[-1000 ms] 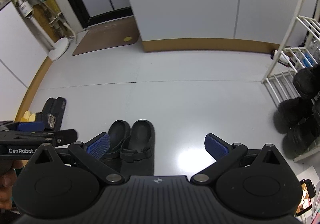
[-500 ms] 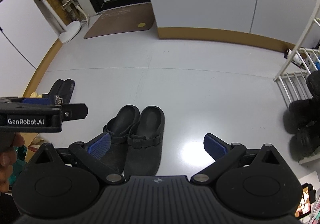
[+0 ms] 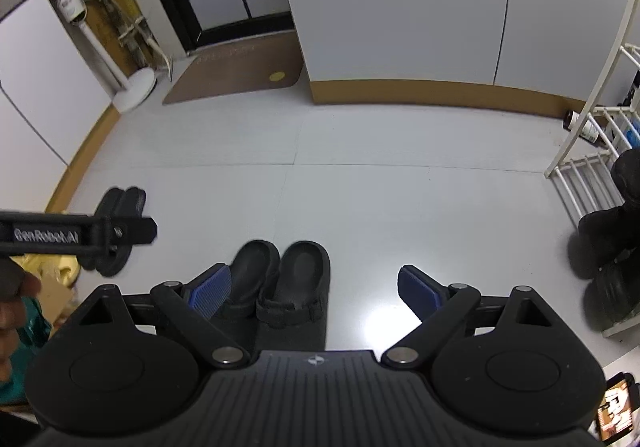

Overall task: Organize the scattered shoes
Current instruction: 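Move the right tool down over the black clogs on the floor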

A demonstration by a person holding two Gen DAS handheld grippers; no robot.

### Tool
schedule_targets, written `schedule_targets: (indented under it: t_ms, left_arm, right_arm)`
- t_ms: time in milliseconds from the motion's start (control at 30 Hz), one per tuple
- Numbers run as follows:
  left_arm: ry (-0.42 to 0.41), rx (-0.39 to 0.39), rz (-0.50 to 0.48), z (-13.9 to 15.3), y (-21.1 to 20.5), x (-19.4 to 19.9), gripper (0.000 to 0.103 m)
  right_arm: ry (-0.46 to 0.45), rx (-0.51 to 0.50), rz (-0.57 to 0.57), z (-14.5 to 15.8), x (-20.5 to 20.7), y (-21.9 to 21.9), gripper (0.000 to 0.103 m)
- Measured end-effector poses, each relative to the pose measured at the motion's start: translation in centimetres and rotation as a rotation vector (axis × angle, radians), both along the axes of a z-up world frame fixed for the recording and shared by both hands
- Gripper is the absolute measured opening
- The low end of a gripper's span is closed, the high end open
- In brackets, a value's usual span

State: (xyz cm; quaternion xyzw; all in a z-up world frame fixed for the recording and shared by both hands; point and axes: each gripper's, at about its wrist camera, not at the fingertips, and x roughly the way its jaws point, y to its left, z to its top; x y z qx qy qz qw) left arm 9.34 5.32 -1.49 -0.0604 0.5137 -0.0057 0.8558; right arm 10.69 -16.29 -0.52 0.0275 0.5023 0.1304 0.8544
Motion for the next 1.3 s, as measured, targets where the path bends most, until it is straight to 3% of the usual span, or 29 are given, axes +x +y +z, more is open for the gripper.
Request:
schedule_targets:
  t_ms: [367, 467, 700, 867, 1133, 1300]
  left_arm:
    - [-0.006, 0.016, 0.017, 0.0, 2.9, 0.6, 0.1]
    - [-0.007, 0.004, 0.027, 0.1, 3.5, 1.0, 0.1]
    - [-0.015, -0.062, 0.059, 0.5, 4.3, 1.0, 0.1]
    - [-0.015, -0.093, 0.074, 0.5, 5.3, 0.8, 0.1]
    - [-0.005, -0.06, 0.081, -0.2, 6.6, 1.3, 0.1]
    - [0.006, -0.062, 0.105, -0.5, 7.1, 1.8, 0.1]
  right_arm:
    - [0.047, -0.004, 0.07, -2.5, 1.0, 4.4, 0.093]
    - [0.073, -0.017, 0.081, -3.5, 1.3, 5.5, 0.088]
    - [0.175, 0.033, 0.008, -7.2, 2.4, 6.5, 0.072]
    - [0.18, 0.046, -0.011, -8.7, 2.6, 8.2, 0.072]
    - [0.15, 0.062, 0.005, -8.5, 3.6, 8.8, 0.07]
    - [0.181, 0.119, -0.055, -10.8, 4.8, 8.5, 0.071]
